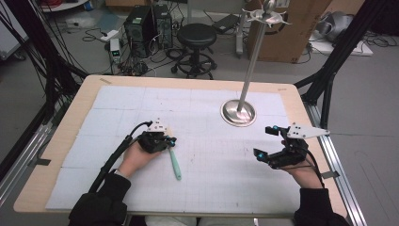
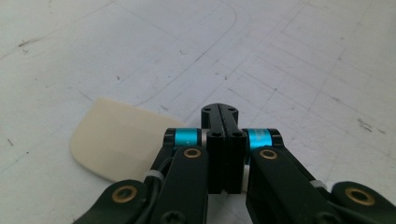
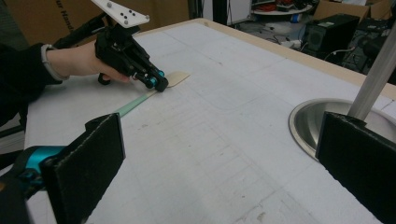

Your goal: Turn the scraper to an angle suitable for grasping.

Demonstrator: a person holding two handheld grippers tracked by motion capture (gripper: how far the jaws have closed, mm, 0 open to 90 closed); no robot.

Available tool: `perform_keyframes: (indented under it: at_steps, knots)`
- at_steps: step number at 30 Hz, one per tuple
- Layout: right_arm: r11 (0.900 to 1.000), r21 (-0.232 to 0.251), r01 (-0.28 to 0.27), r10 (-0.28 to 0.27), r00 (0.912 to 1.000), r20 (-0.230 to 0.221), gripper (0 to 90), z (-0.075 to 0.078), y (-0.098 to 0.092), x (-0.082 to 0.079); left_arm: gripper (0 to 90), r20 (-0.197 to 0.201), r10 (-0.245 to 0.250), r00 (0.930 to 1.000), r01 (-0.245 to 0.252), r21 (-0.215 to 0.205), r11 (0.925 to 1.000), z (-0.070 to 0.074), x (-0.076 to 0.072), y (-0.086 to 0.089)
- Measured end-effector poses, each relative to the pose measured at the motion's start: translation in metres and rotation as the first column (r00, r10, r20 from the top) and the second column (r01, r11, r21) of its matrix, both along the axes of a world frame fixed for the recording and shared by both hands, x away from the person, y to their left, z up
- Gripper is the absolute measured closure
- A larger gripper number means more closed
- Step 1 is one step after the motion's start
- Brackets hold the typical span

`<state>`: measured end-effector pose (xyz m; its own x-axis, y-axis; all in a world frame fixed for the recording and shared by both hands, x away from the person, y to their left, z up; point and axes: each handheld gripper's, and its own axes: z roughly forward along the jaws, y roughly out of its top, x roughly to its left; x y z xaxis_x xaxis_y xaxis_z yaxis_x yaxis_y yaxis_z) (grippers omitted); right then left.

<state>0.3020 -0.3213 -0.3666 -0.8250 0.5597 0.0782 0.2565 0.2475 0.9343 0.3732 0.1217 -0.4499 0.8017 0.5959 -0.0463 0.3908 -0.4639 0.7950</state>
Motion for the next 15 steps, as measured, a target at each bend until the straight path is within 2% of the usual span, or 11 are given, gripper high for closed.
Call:
perform_keyframes:
  at_steps: [2, 4, 6, 11, 13, 15]
  knots:
    - [1.000, 0.001, 0.001, -0.001, 1.0000, -0.006, 0.4, 0.000, 0.000, 0.000, 89.7, 0.009, -0.001, 1.0000, 0.001, 0.015, 0.9999, 0.000, 0.001, -0.002]
    - [1.000, -0.002, 0.001, -0.001, 1.0000, -0.006, 0.4, -0.001, 0.000, 0.000, 89.9, 0.034, -0.012, 0.9994, 0.010, 0.049, 0.9987, 0.001, -0.001, -0.004]
    - [1.000, -0.002, 0.000, 0.000, 1.0000, 0.001, 0.4, 0.000, 0.000, -0.001, 90.0, 0.027, 0.000, 0.9996, -0.002, 0.085, 0.9964, 0.004, -0.004, -0.004]
    - [1.000, 0.005, 0.006, -0.006, 1.0000, -0.006, 0.4, -0.001, -0.003, -0.003, 90.0, 0.029, 0.003, 0.9996, -0.006, 0.123, 0.9923, 0.007, -0.009, -0.003]
    - [1.000, 0.005, 0.009, -0.009, 0.9999, -0.007, 0.4, -0.001, -0.005, -0.004, 90.0, 0.041, -0.001, 0.9991, -0.006, 0.158, 0.9875, 0.009, -0.016, -0.002]
    - [1.000, 0.007, 0.012, -0.012, 0.9999, -0.009, 0.4, -0.002, -0.006, -0.004, 90.0, 0.045, -0.005, 0.9990, -0.003, 0.164, 0.9865, 0.009, -0.018, -0.001]
